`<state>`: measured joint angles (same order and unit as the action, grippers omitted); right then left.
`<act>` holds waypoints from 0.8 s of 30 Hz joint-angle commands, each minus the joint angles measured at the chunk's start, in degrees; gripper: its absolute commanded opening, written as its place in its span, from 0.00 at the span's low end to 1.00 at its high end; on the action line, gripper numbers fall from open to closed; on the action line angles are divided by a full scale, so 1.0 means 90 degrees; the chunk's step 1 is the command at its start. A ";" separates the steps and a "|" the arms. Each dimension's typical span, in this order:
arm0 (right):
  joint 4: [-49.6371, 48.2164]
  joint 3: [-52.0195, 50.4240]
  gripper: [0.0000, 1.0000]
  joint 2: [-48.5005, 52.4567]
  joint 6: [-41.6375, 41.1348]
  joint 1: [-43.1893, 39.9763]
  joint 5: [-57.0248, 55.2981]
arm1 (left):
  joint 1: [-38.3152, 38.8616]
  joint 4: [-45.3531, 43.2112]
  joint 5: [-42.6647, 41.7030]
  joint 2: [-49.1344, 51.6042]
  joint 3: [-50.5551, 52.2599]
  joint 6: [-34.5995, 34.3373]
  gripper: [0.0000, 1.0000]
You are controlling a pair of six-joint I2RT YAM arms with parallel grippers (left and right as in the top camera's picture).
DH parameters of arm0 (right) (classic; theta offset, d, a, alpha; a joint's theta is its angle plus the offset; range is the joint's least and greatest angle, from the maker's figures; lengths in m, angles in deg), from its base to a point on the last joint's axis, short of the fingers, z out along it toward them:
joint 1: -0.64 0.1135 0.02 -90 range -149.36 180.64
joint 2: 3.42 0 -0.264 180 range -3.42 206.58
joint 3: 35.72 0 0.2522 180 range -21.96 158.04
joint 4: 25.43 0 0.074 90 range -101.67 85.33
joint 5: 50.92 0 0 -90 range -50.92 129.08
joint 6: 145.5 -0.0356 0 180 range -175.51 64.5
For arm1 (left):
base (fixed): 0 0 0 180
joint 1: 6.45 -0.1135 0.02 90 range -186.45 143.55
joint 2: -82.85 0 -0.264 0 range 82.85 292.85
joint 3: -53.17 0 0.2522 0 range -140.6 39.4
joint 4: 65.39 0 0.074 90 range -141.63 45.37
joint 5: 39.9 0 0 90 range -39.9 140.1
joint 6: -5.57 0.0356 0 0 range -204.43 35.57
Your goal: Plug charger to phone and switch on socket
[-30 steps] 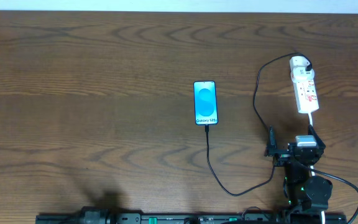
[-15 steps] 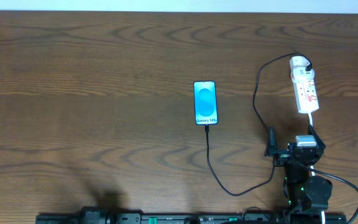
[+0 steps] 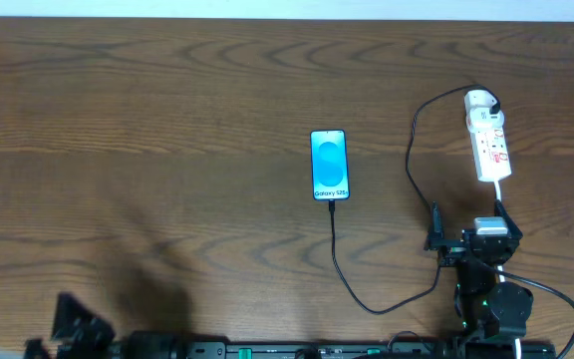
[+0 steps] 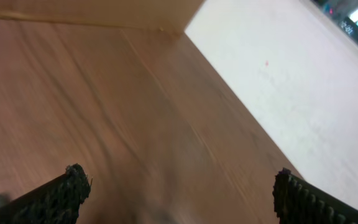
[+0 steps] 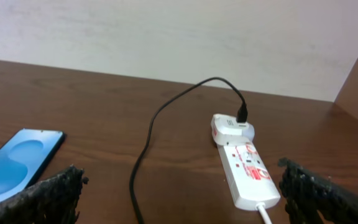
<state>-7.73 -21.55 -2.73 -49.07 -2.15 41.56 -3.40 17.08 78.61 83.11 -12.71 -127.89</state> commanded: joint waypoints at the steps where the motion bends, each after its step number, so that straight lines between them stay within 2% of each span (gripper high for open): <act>1: 0.0029 -0.0010 0.99 -0.0046 -0.0092 -0.0019 -0.0068 | -0.0027 -0.0486 -0.0427 -0.0010 0.0775 0.0119 0.97; 12: 0.0032 -0.0010 0.99 -0.0046 -0.0092 -0.0019 -0.0068 | -0.0027 -0.3519 -0.1897 -0.0012 0.3028 0.1598 0.97; 24: 0.0032 -0.0010 0.99 -0.0046 -0.0092 -0.0019 -0.0068 | -0.0029 -0.6028 -0.3145 -0.0017 0.4845 0.2557 0.97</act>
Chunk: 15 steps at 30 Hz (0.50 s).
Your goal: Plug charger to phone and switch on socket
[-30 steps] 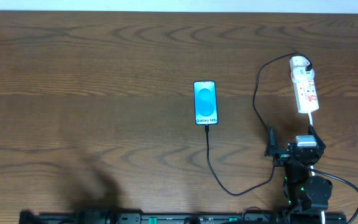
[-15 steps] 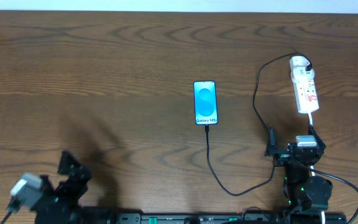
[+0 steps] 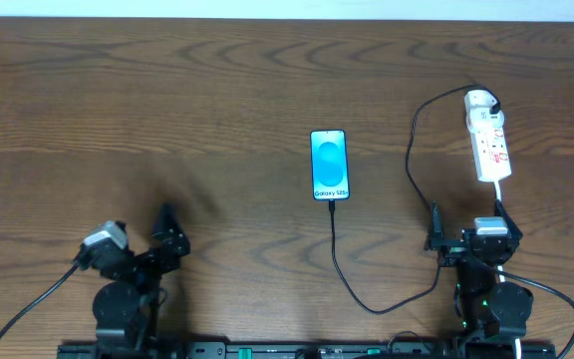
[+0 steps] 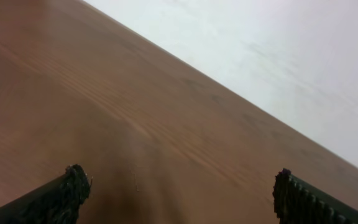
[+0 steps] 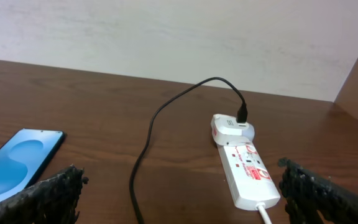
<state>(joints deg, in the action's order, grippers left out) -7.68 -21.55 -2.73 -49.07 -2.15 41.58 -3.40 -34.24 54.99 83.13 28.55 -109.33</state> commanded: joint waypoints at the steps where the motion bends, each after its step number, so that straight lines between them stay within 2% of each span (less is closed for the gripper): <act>1: 0.0027 -0.0010 0.99 -0.0046 -0.0092 -0.0019 -0.0070 | -0.0027 -0.0571 -0.0631 -0.0019 0.0403 0.0578 0.97; 9: 0.0027 -0.0010 0.99 -0.0046 -0.0092 -0.0019 -0.0070 | -0.0029 -0.1715 -0.1389 -0.0019 0.1146 0.1112 0.97; 15: 0.0027 -0.0010 0.99 -0.0046 -0.0092 -0.0019 -0.0070 | -0.0029 -0.1719 -0.1501 -0.0019 0.1180 0.1622 0.97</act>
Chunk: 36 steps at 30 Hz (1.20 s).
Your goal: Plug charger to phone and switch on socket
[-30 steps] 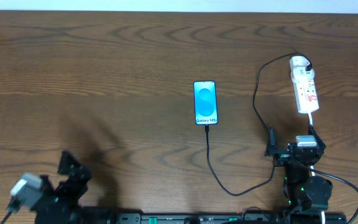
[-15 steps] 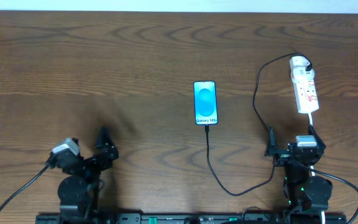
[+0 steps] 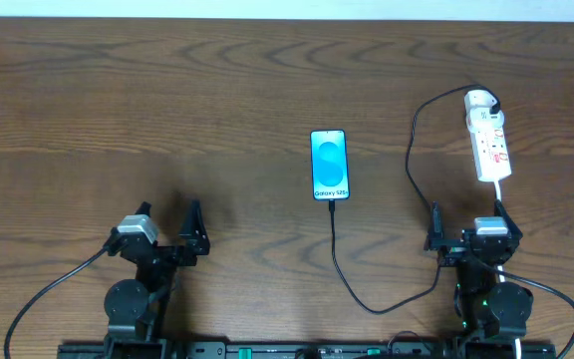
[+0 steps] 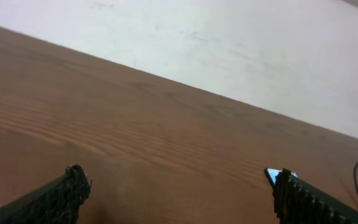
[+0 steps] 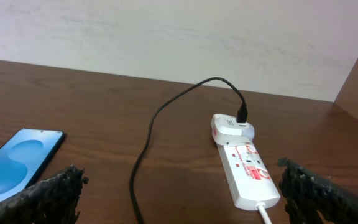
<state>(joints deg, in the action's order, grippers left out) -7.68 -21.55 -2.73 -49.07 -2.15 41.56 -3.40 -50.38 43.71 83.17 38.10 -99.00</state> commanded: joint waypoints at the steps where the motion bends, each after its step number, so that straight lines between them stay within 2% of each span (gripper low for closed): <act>1: 0.0027 -0.0010 0.99 -0.0046 -0.0092 -0.0019 -0.0068 | -0.0029 0.0199 -0.0243 -0.0024 0.0121 0.0588 0.97; 20: 0.0027 -0.0010 0.99 -0.0046 -0.0092 -0.0017 -0.0068 | -0.0027 0.0255 -0.0199 -0.0024 0.0121 0.1234 0.97; 36: 0.0027 -0.0010 0.99 -0.0046 -0.0092 -0.0019 -0.0068 | -0.0029 0.0233 -0.0219 -0.0024 0.0121 0.1236 0.97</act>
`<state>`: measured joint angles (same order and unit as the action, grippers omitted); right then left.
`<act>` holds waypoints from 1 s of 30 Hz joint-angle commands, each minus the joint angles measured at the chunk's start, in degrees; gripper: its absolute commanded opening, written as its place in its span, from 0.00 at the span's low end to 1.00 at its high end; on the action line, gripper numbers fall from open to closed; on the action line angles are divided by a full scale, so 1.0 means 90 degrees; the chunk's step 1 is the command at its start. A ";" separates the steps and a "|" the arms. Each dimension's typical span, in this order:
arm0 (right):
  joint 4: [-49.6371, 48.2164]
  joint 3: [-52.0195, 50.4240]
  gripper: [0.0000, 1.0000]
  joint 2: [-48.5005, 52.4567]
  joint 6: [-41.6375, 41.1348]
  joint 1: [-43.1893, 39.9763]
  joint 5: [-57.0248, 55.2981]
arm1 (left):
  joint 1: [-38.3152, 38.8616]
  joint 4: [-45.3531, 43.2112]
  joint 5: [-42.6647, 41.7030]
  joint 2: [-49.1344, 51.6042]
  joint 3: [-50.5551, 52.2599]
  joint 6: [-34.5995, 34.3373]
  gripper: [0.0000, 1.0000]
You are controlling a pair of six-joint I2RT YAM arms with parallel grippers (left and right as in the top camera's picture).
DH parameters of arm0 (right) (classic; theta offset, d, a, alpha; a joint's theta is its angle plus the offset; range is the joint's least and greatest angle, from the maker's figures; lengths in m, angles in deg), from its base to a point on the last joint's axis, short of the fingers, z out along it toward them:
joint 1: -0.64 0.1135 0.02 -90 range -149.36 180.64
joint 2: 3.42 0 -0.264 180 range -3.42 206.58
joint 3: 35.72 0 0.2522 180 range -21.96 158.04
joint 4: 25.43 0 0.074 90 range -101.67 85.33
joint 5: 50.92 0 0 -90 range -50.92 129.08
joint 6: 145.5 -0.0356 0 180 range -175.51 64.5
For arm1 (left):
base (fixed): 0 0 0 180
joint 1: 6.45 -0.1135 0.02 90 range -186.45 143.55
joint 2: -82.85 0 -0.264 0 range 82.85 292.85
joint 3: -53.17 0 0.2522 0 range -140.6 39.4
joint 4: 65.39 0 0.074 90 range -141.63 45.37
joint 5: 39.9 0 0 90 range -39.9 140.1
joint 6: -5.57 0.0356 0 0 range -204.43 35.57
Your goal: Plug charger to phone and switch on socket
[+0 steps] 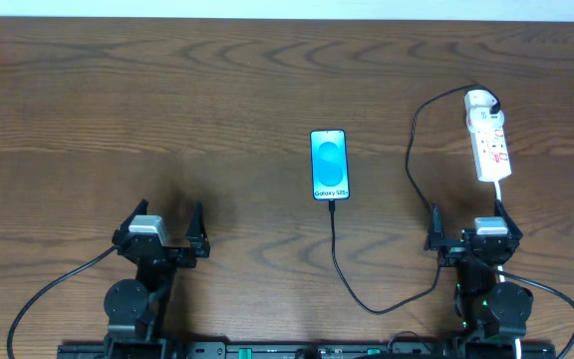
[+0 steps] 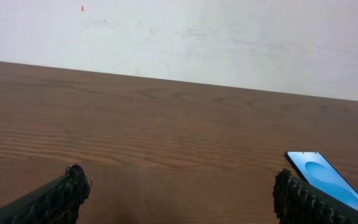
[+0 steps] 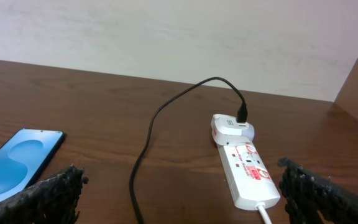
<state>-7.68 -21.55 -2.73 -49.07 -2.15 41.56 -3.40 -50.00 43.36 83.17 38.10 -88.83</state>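
A phone (image 1: pixel 329 165) with a lit blue screen lies face up mid-table, and is also seen as the phone (image 2: pixel 325 180) and the phone (image 3: pixel 17 155). A black cable (image 1: pixel 339 261) meets its near edge and loops right and up to a white charger (image 3: pixel 229 127) seated in the far end of a white power strip (image 1: pixel 488 145), also seen as the power strip (image 3: pixel 247 174). My left gripper (image 1: pixel 159 224) is open at the near left, empty in the left wrist view (image 2: pixel 180 180). My right gripper (image 1: pixel 469 224) is open in front of the strip, holding nothing (image 3: pixel 180 177).
The brown wooden table (image 1: pixel 167 100) ends at a pale wall (image 2: pixel 179 37) along its far edge. The strip's white lead (image 3: pixel 266 214) runs back toward my right gripper. Both arm bases stand at the near edge.
My left gripper has turned from a slight rightward slant to face the far edge squarely, bringing more of the phone into its wrist view. The right arm, phone and cable are unchanged.
My left arm was low at the table's near-left corner, its view blurred. Then it stood further right, angled, open. Then closer to its present spot, still slanted, and now square to the table. The right gripper stayed open before the strip throughout.
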 commanded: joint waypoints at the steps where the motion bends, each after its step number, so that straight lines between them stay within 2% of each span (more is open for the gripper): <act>1: 0.0027 -0.0010 0.99 -0.0046 -0.0092 -0.0019 -0.0068 | -0.0029 0.0192 -0.0180 -0.0024 0.0121 0.0107 0.97; 30: 0.0027 -0.0010 0.99 -0.0046 -0.0092 -0.0019 -0.0068 | -0.0027 0.0192 -0.0158 0.0000 0.0119 0.0279 0.97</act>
<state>-7.68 -21.55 -2.73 -49.07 -2.15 41.56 -3.40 -50.05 43.36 83.17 38.10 -87.96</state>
